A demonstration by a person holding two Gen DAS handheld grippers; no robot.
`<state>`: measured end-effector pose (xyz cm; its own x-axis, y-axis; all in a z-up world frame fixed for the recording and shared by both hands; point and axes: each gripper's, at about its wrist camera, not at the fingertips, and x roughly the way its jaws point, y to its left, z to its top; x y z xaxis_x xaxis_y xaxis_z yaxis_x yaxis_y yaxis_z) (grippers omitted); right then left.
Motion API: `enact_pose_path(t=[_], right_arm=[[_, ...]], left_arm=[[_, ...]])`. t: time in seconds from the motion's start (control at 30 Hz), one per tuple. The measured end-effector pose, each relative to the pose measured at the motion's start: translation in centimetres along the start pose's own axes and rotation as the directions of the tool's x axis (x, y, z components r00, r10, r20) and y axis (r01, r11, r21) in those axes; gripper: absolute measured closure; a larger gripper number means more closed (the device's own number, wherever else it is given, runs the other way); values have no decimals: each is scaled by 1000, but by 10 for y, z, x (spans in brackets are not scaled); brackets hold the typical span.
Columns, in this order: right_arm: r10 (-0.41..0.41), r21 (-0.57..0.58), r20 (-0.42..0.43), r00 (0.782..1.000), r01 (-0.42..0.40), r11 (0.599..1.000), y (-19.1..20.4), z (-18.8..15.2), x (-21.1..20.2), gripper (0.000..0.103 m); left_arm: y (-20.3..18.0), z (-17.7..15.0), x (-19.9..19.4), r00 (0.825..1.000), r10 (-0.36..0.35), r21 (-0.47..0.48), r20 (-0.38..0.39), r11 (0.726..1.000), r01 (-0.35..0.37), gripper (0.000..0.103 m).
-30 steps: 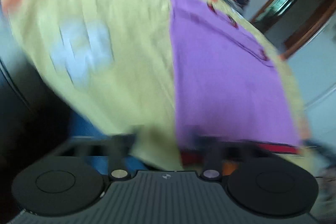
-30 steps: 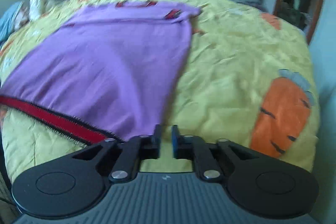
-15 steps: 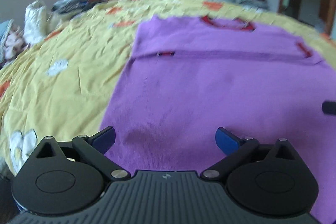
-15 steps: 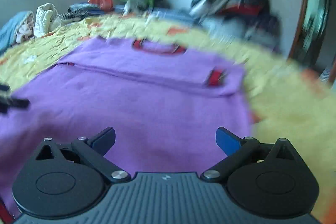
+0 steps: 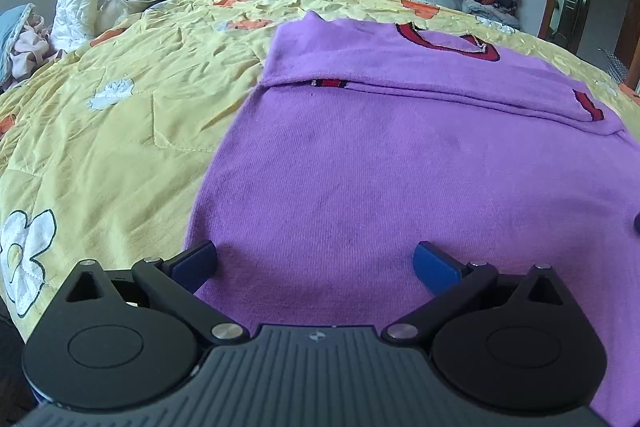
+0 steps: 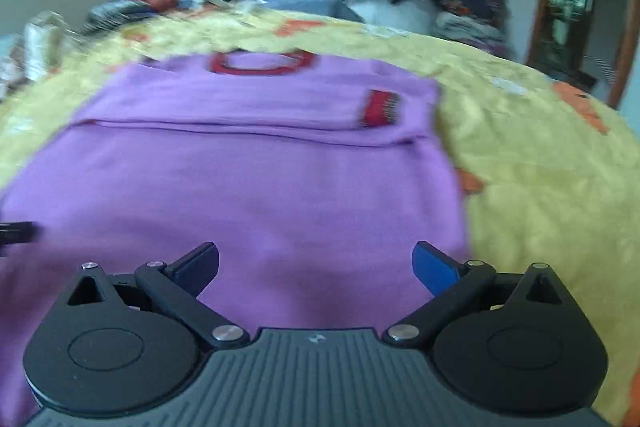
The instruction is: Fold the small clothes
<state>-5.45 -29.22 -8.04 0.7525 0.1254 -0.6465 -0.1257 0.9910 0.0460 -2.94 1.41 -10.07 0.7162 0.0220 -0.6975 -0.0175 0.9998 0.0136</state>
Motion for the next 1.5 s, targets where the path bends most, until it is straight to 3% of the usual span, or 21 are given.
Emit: enact_pose_path(t=[0.13, 0.17, 0.27, 0.6, 0.7, 0.77, 0.83, 0.9, 0.93, 1.03, 1.23, 1.33, 1.5], right_arm=[[-4, -73, -88, 996, -2, 997, 34, -16, 9, 0], [-12, -79, -61, 998, 8, 997, 35, -23, 2, 0], [-8, -43, -79, 997, 5, 999, 29, -36, -14, 0], [3, -81, -81, 997, -9, 997, 12, -83, -71, 0], [9, -73, -105, 994, -17, 997, 12, -82, -81, 0], [-2, -24, -70, 998, 0, 1000, 14, -74, -85, 0], [34, 64, -9, 999, -33, 997, 16, -68, -87, 0], [41, 87, -23, 999, -39, 995, 23, -67, -77, 0], [23, 85, -64, 998, -17, 996, 26, -70, -68, 0], [-56, -54, -55, 997, 53, 997, 40, -84, -70, 0], [-16, -63, -94, 995, 10, 998, 19, -108, -102, 0], [1, -60, -151, 989, -10, 998, 10, -102, -109, 0], [-31, -7, -42, 999, 31, 999, 9, -83, -107, 0]], left_arm=[[0, 0, 0, 1000, -3, 2, -2, 1000, 3, 0], [0, 0, 0, 1000, -4, 2, -3, 1000, 5, 0], [0, -2, -3, 1000, -9, 5, -4, 1000, 9, 0], [0, -5, -4, 1000, -14, 10, 5, 1000, 14, 0], [0, -5, -4, 1000, -13, 8, 8, 1000, 13, 0], [0, -6, -5, 1000, -12, 6, 11, 1000, 11, 0], [0, -6, -4, 1000, -14, 9, 10, 1000, 14, 0], [0, -6, -5, 1000, -15, 12, 9, 1000, 15, 0], [0, -6, -5, 1000, -17, 13, 10, 1000, 17, 0], [0, -6, -5, 1000, -21, 13, 11, 1000, 21, 0], [0, -6, -5, 1000, -21, 13, 12, 1000, 21, 0], [0, -6, -5, 1000, -20, 12, 13, 1000, 20, 0], [0, -7, -6, 1000, -17, 10, 14, 1000, 17, 0]])
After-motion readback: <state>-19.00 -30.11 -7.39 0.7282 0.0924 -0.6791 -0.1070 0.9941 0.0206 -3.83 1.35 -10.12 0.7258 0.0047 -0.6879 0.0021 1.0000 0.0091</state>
